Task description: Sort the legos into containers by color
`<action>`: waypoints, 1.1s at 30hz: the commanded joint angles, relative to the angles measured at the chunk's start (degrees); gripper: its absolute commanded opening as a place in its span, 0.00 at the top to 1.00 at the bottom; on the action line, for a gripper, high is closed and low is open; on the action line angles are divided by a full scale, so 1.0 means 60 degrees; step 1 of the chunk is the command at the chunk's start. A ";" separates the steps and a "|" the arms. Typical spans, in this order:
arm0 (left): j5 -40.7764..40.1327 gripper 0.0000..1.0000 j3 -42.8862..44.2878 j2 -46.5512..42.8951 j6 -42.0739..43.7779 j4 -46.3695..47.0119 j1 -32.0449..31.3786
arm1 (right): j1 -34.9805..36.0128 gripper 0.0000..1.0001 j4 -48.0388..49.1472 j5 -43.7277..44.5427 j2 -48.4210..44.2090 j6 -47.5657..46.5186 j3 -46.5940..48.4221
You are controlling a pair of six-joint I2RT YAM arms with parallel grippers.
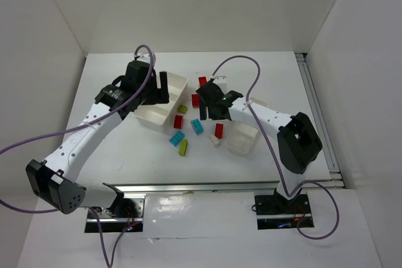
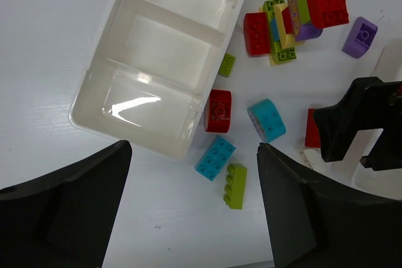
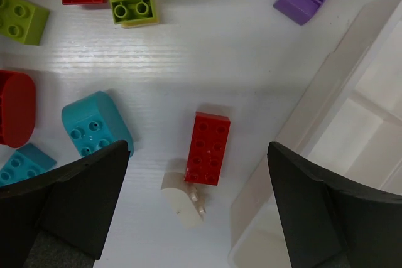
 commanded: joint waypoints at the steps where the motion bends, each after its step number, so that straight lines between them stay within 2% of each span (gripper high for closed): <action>1: -0.0260 0.08 -0.0012 0.0090 -0.0070 -0.0062 -0.0135 | 0.0141 0.02 0.0022 0.0459 -0.0571 -0.0040 -0.0273; 7: -0.1137 0.01 0.0091 0.0266 -0.0464 -0.0179 -0.0222 | 0.0258 0.00 0.0608 0.0257 -0.1450 -0.0142 -0.0962; 12: -0.1665 0.00 -0.0027 0.0150 -0.0552 -0.0179 -0.0413 | 0.0345 0.02 0.1150 -0.0722 -0.2065 -0.0494 -0.1592; 18: -0.1185 0.00 -0.0027 0.0063 -0.0963 -0.0531 -0.0501 | 0.1004 0.06 0.2056 -0.1779 -0.2798 0.0105 -0.3112; 22: -0.0701 0.12 -0.0523 -0.0026 -0.0729 -0.0531 -0.1202 | 0.1240 0.06 0.2014 -0.1357 -0.3120 0.1043 -0.3423; 23: -0.0598 0.18 -0.0699 0.0090 -0.0932 -0.0531 -0.1450 | 0.1240 0.06 0.2014 -0.1167 -0.3295 0.1044 -0.3424; 27: -0.0275 0.27 -0.1650 0.0661 -0.1925 -0.0531 -0.2957 | 0.0641 0.05 0.1635 -0.0142 -0.4422 0.1045 -0.3396; 30: -0.0187 0.28 -0.2206 0.1216 -0.2776 -0.0107 -0.3255 | -0.0047 0.05 0.1209 0.0416 -0.5272 0.0840 -0.3161; 33: -0.0085 0.23 -0.2516 0.1745 -0.3247 0.0302 -0.3357 | -0.0780 0.05 0.0829 0.0417 -0.5669 0.0503 -0.2883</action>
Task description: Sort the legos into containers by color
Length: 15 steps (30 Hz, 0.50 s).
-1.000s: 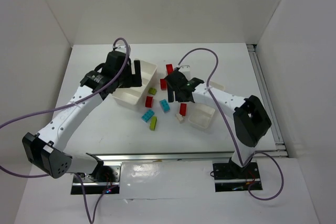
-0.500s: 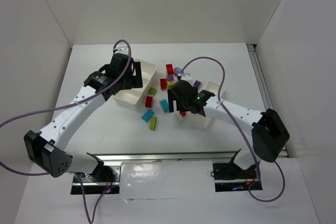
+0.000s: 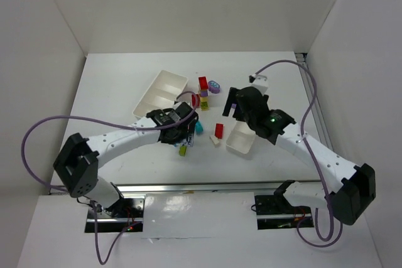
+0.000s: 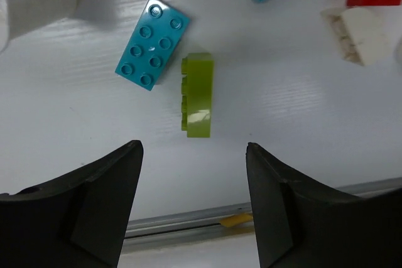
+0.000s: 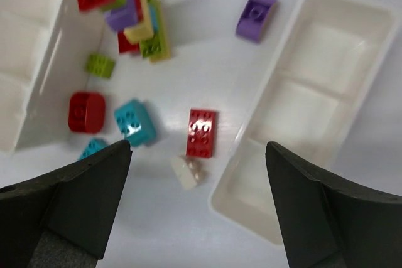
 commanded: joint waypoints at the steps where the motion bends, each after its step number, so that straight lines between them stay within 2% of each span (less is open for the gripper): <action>1: -0.0015 0.22 -0.0290 0.0666 -0.1051 0.0464 -0.0056 | -0.0635 0.05 -0.0560 0.0654 -0.0355 -0.0230 0.0557; 6: 0.0248 0.20 -0.0497 0.1489 -0.0965 0.1255 -0.0057 | -0.1324 0.05 -0.0942 0.0566 -0.0355 -0.0318 0.0632; 15: 0.0248 0.37 -0.0218 0.2516 -0.0877 0.1461 -0.0057 | -0.1735 0.05 -0.0708 0.0185 -0.0267 -0.0406 0.0426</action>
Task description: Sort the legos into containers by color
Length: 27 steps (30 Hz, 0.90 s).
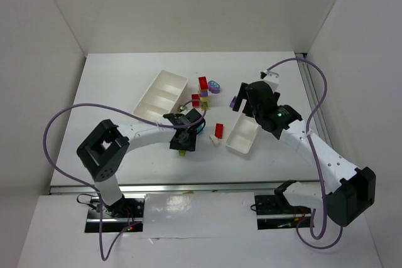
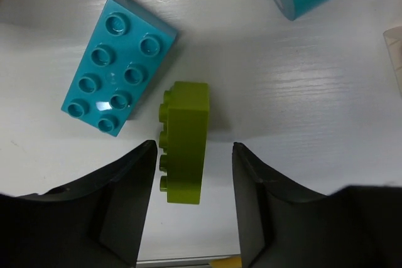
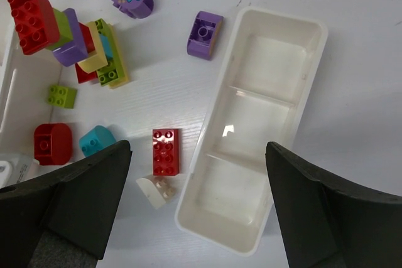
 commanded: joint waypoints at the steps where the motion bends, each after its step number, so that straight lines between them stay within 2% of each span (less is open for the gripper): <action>1: 0.0015 0.39 0.0389 0.0209 -0.0126 0.0167 -0.0054 | -0.0096 0.05 -0.0129 0.0018 0.0021 -0.0067 0.0021; 2: 0.0015 0.41 0.0390 0.0326 -0.0126 0.0167 -0.0054 | -0.0096 0.05 -0.0129 0.0018 0.0021 -0.0067 0.0021; 6: -0.0424 0.64 0.1032 0.0110 -0.0126 -0.0475 -0.0141 | -0.0184 0.05 -0.0129 0.0105 0.0021 -0.0067 0.0123; 7: -0.0512 0.76 0.1195 -0.0052 -0.0126 -0.0695 -0.0142 | -0.0271 0.05 -0.0216 0.0105 0.0021 -0.0067 0.0124; 9: -0.0659 0.83 0.1749 -0.0418 0.0195 -0.1164 -0.0142 | -0.0272 0.05 -0.0216 0.0193 0.0021 -0.0155 0.0211; 10: -0.0659 0.91 0.1941 -0.0768 0.0312 -0.1267 -0.0055 | -0.0359 0.05 -0.0216 0.0280 0.0021 -0.0155 0.0212; 13: -0.0425 1.00 0.2732 -0.1166 0.0592 -0.1750 0.0472 | -0.0447 0.05 -0.0216 0.0383 0.0021 -0.0155 0.0212; 19: -0.0571 1.00 0.4709 -0.0963 0.1264 -0.2220 0.1863 | -0.0536 0.05 -0.0013 0.0384 0.0021 -0.0243 0.0299; 24: -0.0309 1.00 0.6962 0.1185 0.1529 -0.2220 0.3050 | -0.0536 0.05 -0.0011 0.0384 0.0283 -0.0243 0.0505; 27: -0.0176 1.00 0.7756 0.2126 0.1529 -0.2119 0.3636 | -0.0536 0.05 -0.0099 0.0384 0.0284 -0.0243 0.0593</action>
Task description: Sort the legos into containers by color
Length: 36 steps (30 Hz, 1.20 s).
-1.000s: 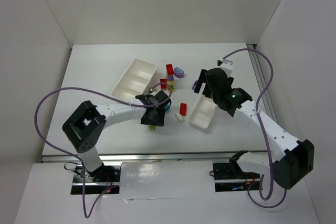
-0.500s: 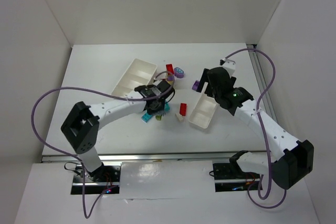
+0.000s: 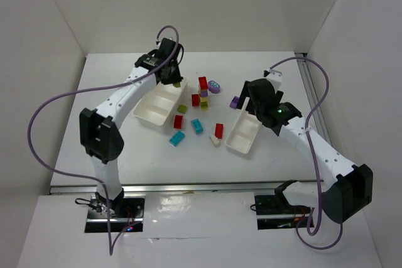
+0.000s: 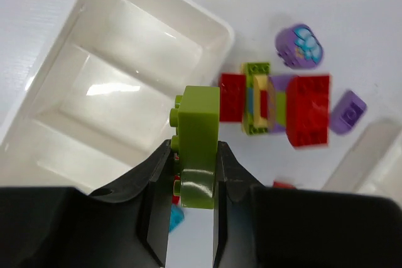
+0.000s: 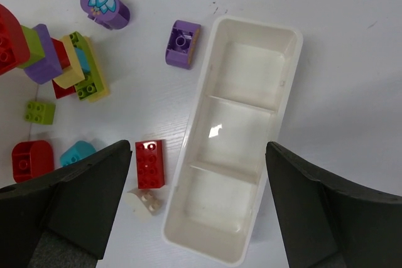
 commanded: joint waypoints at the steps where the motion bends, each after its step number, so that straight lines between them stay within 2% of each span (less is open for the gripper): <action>1: 0.0268 1.00 0.0926 0.1192 0.0247 -0.0242 0.0472 | -0.0051 0.05 -0.0059 0.0213 0.0008 -0.0108 0.0592; 6: 0.0679 1.00 0.1925 0.2714 0.0159 0.0066 0.1116 | -0.0139 0.05 -0.0483 0.0213 0.0095 -0.0108 0.0798; 10: 0.0928 0.98 0.2614 0.3449 0.0159 0.0198 0.1205 | -0.0139 0.05 -0.0484 0.0213 0.0095 0.0082 0.0696; 11: 0.0928 0.91 0.2717 0.3537 0.0159 0.0198 0.1205 | -0.0139 0.05 -0.0484 0.0213 0.0095 0.0082 0.0696; 13: 0.0928 0.62 0.2850 0.3640 0.0260 0.0198 0.1293 | -0.0139 0.05 -0.0572 0.0213 0.0095 0.0169 0.0696; 14: 0.0928 0.36 0.2850 0.3554 0.0261 0.0198 0.1293 | -0.0139 0.05 -0.0572 0.0213 0.0095 0.0170 0.0696; 16: 0.1016 0.15 0.2471 0.3146 0.0261 0.0299 0.1293 | -0.0139 0.05 -0.0572 0.0213 0.0182 0.0170 0.0696; 20: 0.0901 0.14 0.1769 0.2266 0.0583 0.0300 0.1162 | -0.0139 0.05 -0.0440 0.0023 0.0270 0.0170 0.0696; 22: 0.0695 0.20 0.1256 0.1257 0.0803 0.0300 0.0855 | -0.0139 0.05 -0.0440 -0.0065 0.0271 0.0170 0.0696; 25: 0.0254 0.28 -0.0208 -0.0219 0.1009 0.0402 0.0079 | -0.0139 0.05 -0.0338 -0.0154 0.0271 0.0170 0.0448; 29: 0.0167 0.29 -0.2680 -0.1497 0.0543 0.0637 -0.1151 | -0.0139 0.05 -0.0250 -0.0154 0.0271 0.0258 0.0212; 31: 0.0167 0.27 -0.3329 -0.1618 0.0074 0.0972 -0.1942 | -0.0139 0.05 -0.0250 -0.0154 0.0271 0.0258 0.0212; 33: 0.0254 0.21 -0.3740 -0.1502 -0.0773 0.1077 -0.2265 | -0.0139 0.05 -0.0250 -0.0154 0.0358 0.0258 0.0212; 36: 0.0341 0.18 -0.3947 -0.0889 -0.1902 0.1324 -0.2472 | -0.0139 0.04 -0.0250 -0.0154 0.0359 0.0258 0.0212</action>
